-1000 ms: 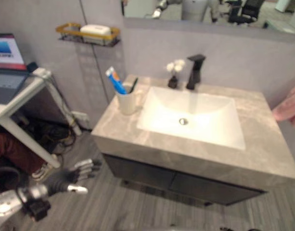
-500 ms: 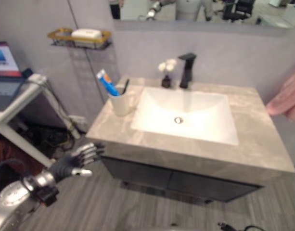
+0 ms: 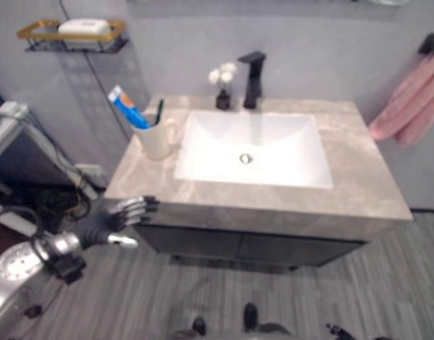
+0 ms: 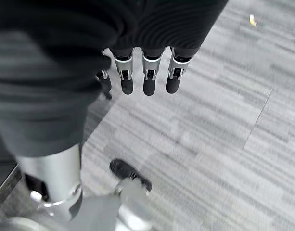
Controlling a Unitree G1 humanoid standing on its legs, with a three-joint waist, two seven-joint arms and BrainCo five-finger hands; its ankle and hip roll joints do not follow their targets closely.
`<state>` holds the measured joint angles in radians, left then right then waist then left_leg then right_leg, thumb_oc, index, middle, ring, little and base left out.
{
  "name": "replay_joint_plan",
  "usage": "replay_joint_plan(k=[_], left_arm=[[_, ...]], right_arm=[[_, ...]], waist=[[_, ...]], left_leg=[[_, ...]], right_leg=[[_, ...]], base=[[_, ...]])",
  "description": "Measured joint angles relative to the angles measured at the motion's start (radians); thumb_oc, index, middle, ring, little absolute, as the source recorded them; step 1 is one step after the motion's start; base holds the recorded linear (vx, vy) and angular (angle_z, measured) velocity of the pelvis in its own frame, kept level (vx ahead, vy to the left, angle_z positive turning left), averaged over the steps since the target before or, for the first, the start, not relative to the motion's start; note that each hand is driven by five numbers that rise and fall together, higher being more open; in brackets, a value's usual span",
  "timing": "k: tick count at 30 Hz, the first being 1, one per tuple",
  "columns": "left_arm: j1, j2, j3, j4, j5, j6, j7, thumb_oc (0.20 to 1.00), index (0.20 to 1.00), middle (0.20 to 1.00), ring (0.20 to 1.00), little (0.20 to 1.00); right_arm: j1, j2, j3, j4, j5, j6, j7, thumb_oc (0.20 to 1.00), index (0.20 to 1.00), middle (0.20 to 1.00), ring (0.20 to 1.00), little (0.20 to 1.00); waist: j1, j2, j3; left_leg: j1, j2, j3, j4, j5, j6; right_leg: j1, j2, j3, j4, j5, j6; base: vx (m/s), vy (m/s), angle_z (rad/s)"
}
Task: Put brush and paste in cup on sink, flatten towel.
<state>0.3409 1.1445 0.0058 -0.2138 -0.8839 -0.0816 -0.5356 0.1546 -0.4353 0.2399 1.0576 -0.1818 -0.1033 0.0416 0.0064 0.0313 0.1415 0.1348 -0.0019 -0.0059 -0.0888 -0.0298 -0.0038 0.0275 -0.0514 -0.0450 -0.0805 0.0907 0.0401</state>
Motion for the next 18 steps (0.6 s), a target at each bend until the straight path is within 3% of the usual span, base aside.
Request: replay_joint_plan(k=[6,15,18], left_arm=[[0.008,-0.003,0.051,-0.003,0.000,-0.002,0.001,1.000,1.000,1.000,1.000,1.000],[0.028,-0.018,0.198,0.034,0.040,-0.064,0.058,1.000,1.000,1.000,1.000,1.000],[0.030,-0.030,0.204,0.049,0.051,-0.069,0.075,1.000,1.000,1.000,1.000,1.000]], right_arm=[[-0.012,0.003,0.020,-0.038,-0.055,0.001,0.021,1.000,1.000,1.000,1.000,1.000],[0.015,0.014,0.009,-0.020,-0.054,0.004,0.026,1.000,1.000,1.000,1.000,1.000],[0.017,0.017,0.003,-0.020,-0.054,0.004,0.026,1.000,1.000,1.000,1.000,1.000]], waist=[[0.002,0.016,-0.021],[0.030,-0.022,-0.042],[0.033,-0.028,-0.048]], left_leg=[[0.019,-0.034,0.041,-0.011,-0.003,0.028],[0.022,-0.043,0.049,-0.011,-0.015,0.039],[0.021,-0.043,0.049,-0.015,-0.016,0.038]], right_leg=[[-0.001,-0.029,0.034,-0.004,0.011,0.021],[-0.001,-0.039,0.046,-0.011,0.001,0.038],[-0.002,-0.039,0.045,-0.012,0.000,0.039]], base=[[0.03,0.214,-0.19],[0.07,0.064,-0.02],[0.09,0.020,0.00]])
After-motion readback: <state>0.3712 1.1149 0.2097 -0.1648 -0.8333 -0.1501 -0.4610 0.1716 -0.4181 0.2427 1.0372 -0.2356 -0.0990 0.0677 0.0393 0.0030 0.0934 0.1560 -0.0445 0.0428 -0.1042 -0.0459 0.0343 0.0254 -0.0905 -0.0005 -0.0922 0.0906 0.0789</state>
